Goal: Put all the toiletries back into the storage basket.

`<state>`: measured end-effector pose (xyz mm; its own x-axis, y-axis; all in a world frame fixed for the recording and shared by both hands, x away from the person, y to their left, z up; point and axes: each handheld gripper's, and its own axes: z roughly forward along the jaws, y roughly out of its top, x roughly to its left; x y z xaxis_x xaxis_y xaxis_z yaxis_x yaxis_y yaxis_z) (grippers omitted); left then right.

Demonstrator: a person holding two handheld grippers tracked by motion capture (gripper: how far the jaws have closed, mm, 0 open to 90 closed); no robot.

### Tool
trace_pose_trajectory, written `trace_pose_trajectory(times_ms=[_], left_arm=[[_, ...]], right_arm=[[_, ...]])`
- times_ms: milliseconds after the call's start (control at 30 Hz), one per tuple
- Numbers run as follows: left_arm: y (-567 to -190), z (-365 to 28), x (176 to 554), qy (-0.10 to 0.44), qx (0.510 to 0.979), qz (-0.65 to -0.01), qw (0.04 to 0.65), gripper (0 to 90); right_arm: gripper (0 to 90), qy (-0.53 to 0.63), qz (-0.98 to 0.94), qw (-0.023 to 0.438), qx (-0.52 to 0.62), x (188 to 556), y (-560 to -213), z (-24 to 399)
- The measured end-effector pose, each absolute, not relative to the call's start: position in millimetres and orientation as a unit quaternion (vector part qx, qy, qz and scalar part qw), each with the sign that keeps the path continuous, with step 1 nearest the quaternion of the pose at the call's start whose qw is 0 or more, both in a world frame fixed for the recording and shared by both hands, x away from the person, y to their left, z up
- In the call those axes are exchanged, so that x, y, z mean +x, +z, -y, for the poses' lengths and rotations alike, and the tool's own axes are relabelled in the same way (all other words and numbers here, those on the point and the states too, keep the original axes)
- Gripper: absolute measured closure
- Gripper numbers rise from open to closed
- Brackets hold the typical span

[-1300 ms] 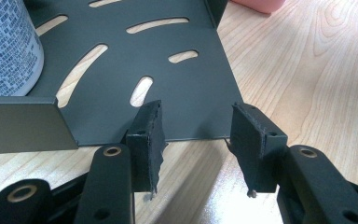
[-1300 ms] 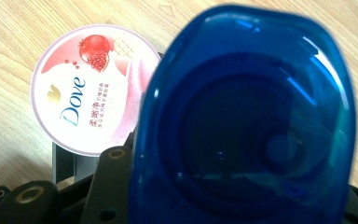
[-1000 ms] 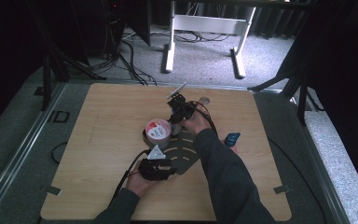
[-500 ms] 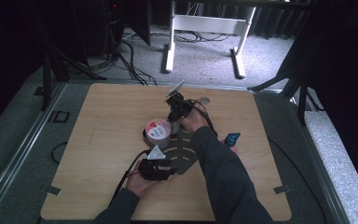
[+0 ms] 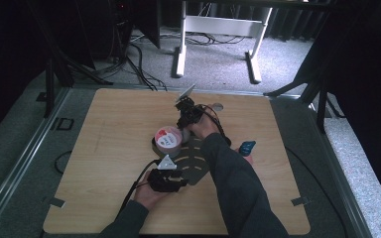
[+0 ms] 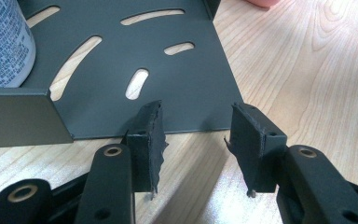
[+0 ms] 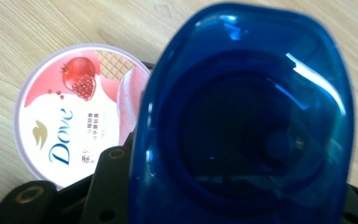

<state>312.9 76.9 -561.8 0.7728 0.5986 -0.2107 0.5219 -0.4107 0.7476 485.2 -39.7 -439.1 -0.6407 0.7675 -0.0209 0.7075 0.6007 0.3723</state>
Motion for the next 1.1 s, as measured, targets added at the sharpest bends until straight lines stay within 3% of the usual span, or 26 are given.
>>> trace_pose_trajectory(times_ms=[467,1100], left_arm=[[-561.8,-77.2,313.2,0.043,0.838,-0.335,0.428,54.6],[-561.9,-77.7,313.7,0.041,0.836,-0.338,0.430,54.4]], right_arm=[[53.4,0.168,-0.889,0.084,0.418,488.2,-439.8,38.9],[39.0,0.166,-0.891,0.071,0.416,487.4,-441.4,40.0]])
